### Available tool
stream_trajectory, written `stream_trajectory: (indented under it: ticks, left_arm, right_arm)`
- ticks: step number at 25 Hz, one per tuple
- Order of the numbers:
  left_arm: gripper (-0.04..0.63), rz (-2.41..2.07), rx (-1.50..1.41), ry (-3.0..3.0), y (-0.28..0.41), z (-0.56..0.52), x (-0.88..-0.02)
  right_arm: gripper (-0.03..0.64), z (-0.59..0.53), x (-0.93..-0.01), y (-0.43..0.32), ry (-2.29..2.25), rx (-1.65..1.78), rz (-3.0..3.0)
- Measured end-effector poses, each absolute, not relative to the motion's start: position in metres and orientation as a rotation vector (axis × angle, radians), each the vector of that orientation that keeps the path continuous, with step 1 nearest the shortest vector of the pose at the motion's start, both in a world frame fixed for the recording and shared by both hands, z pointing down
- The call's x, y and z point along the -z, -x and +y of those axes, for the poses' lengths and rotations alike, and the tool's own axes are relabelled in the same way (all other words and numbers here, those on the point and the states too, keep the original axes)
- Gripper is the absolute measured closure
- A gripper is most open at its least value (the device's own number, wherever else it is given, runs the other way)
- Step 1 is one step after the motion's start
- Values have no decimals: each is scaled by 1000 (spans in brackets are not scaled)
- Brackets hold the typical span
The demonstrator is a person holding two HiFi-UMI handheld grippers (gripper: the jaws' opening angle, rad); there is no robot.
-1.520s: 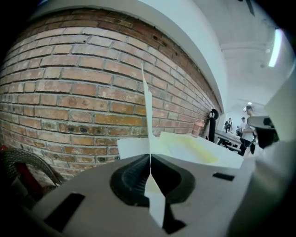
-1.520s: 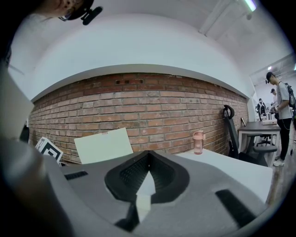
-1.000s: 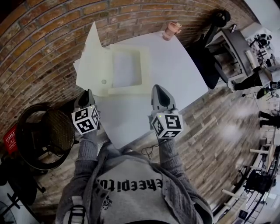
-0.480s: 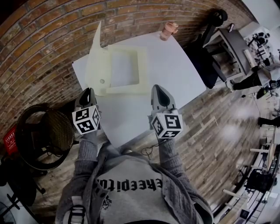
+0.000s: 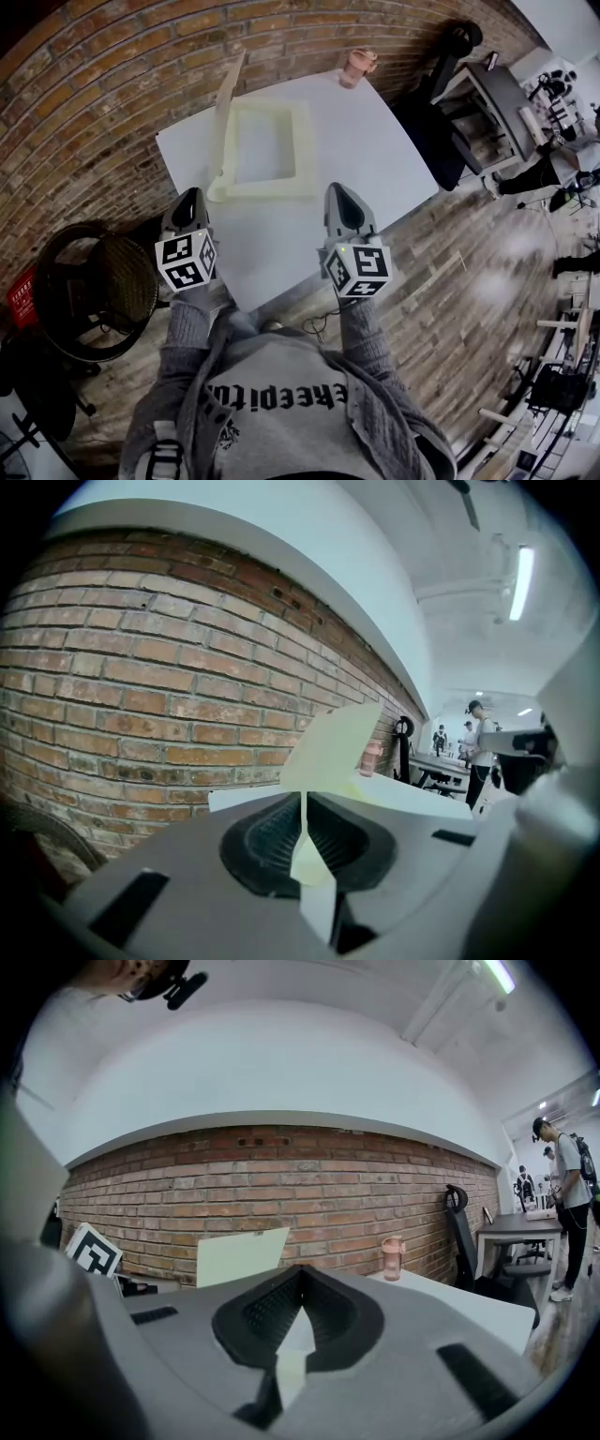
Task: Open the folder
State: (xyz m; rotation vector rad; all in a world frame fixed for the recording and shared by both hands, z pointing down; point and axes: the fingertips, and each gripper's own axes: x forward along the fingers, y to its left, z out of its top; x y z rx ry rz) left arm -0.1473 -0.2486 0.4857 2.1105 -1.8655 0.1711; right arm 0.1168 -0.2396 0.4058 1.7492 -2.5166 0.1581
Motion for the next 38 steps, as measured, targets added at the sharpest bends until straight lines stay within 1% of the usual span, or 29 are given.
stream_trajectory:
  ticks: [18,38]
  left_arm:
    - [584,-1895,-103,-2225,133,-197,-434]
    - [583,-1966,-34,-2452,94,-133,-372]
  right_arm:
    - [614,-192,-385,-127,-1776,-116,-2561]
    - [614,-132,-356,-152,-1800,0,-2589]
